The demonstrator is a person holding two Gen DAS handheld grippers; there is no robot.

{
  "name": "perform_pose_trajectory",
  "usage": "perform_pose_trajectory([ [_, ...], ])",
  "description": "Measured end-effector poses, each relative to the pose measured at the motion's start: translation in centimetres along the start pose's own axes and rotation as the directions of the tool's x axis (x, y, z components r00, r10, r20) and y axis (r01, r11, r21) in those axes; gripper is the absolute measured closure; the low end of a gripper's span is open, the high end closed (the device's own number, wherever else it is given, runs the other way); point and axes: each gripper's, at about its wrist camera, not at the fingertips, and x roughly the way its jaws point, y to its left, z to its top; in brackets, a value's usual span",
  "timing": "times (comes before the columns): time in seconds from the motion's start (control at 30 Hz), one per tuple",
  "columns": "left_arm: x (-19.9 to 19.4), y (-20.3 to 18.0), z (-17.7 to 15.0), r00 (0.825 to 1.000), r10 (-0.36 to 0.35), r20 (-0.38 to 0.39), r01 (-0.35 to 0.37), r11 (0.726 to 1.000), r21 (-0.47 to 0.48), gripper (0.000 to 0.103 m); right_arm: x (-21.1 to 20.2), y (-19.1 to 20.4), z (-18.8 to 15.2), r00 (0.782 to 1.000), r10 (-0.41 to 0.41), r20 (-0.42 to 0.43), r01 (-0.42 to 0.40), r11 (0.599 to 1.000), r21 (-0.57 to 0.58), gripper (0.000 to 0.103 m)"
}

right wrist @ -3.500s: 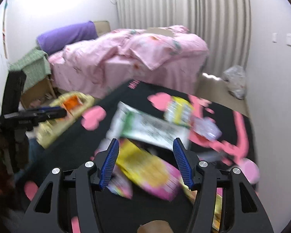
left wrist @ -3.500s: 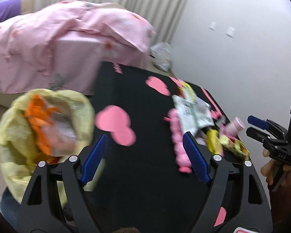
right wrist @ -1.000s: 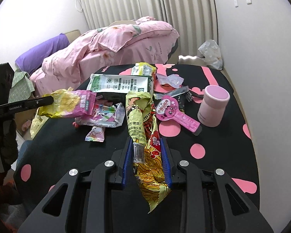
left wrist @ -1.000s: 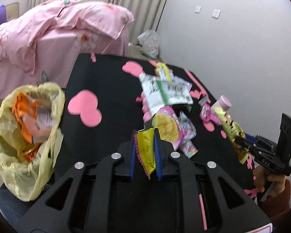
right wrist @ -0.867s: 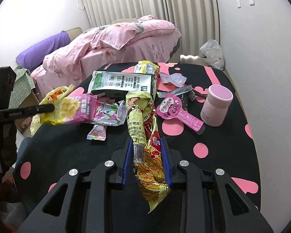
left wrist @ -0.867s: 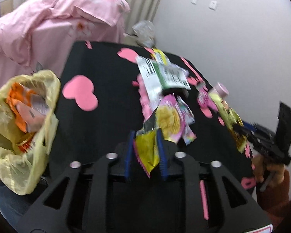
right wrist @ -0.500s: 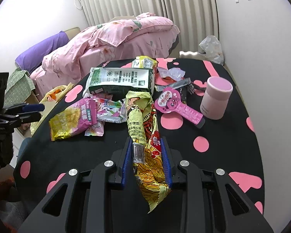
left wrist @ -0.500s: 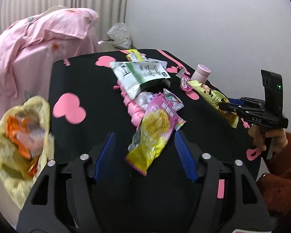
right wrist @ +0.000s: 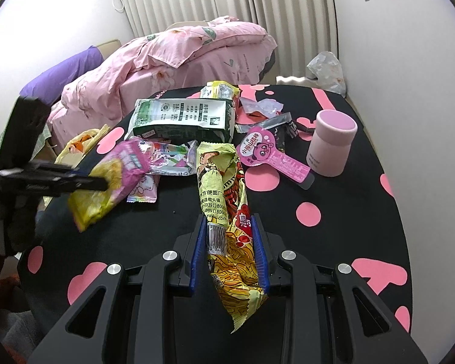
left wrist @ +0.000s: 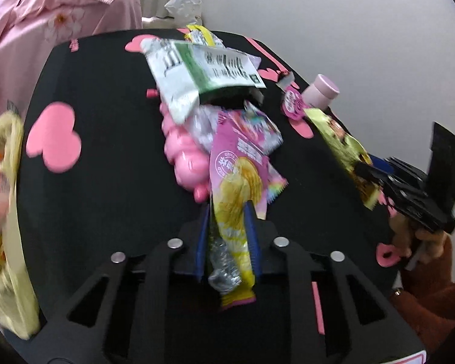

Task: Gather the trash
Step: 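Grasp the pink-yellow snack packet with the left tool while the right tool holds its wrapper, then lower both held wrappers into the yellow bag and open both tools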

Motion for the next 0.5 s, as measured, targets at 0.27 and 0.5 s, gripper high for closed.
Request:
perform_pose_trajectory([
  [0.27, -5.2, 0.4, -3.1, 0.986, 0.087, 0.141, -0.076, 0.994, -0.081, 0.092, -0.6, 2.0, 1.3, 0.999, 0.023, 0.033, -0.022, 0.999, -0.044, 0.075],
  [0.5, -10.2, 2.5, -3.3, 0.94, 0.183, 0.289, -0.14, 0.976, -0.164, 0.092, -2.4, 5.9, 4.0, 0.992, 0.059, 0.108, -0.046, 0.992, -0.121, 0.075],
])
